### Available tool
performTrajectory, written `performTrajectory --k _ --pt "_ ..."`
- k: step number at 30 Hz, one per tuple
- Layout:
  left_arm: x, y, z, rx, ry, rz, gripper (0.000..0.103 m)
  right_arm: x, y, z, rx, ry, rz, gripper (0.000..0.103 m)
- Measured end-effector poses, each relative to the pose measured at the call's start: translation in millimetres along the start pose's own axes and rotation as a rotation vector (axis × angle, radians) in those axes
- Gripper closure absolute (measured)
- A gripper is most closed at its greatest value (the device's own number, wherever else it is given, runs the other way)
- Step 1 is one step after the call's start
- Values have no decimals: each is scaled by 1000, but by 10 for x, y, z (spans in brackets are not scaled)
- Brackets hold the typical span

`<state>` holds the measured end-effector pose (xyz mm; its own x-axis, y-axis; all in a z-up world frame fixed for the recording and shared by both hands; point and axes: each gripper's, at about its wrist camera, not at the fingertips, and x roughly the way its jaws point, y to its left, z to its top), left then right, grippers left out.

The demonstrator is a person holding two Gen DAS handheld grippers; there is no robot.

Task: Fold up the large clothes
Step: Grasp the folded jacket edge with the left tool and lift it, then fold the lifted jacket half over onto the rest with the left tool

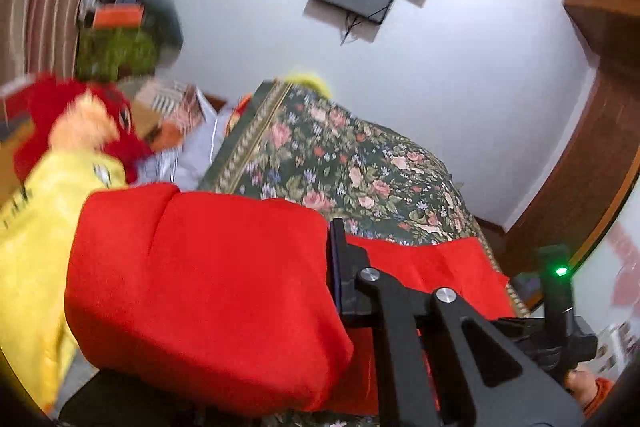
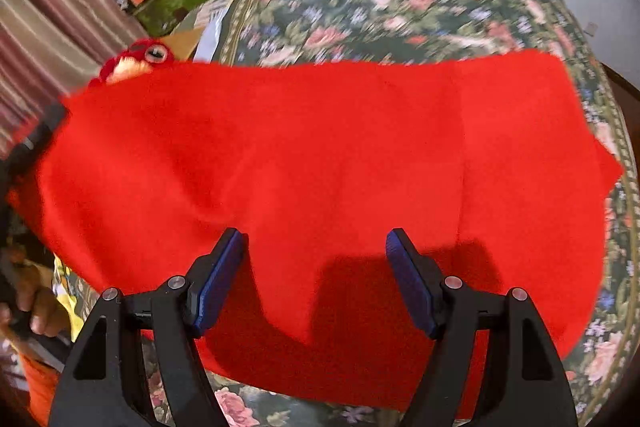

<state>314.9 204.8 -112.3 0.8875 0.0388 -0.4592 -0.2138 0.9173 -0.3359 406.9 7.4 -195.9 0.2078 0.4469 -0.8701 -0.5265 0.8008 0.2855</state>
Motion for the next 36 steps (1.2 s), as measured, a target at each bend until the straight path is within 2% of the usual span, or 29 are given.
performTrajectory --k 3,7,11,18,24,27,28,34,36 --pt "17 -200 -2 71 -7 -4 95 100 31 -63 -10 24 5 24" --pt "138 -442 -25 118 19 -23 95 -9 31 -126 -37 25 -1 23" --pt "249 -645 -44 115 57 -64 95 -354 -154 -235 4 -32 -14 23" --pt "333 -1442 -148 256 87 -157 95 -1064 -955 -612 139 -131 -151 23" --pt "388 -2221 -341 381 111 -296 95 -1316 -1547 -1007 332 -146 -161 23" --pt "482 -2462 -499 408 180 -363 95 -1386 -1670 -1140 380 -156 -157 23" --pt "552 -2528 -588 414 231 -385 95 -1409 -1699 -1169 385 -160 -158 23" --pt "908 -2524 -1115 403 518 -435 96 -1546 -1781 -1280 393 -176 -163 23" --pt "940 -2484 -1256 407 571 -424 96 -1573 -1806 -1301 394 -182 -166 23"
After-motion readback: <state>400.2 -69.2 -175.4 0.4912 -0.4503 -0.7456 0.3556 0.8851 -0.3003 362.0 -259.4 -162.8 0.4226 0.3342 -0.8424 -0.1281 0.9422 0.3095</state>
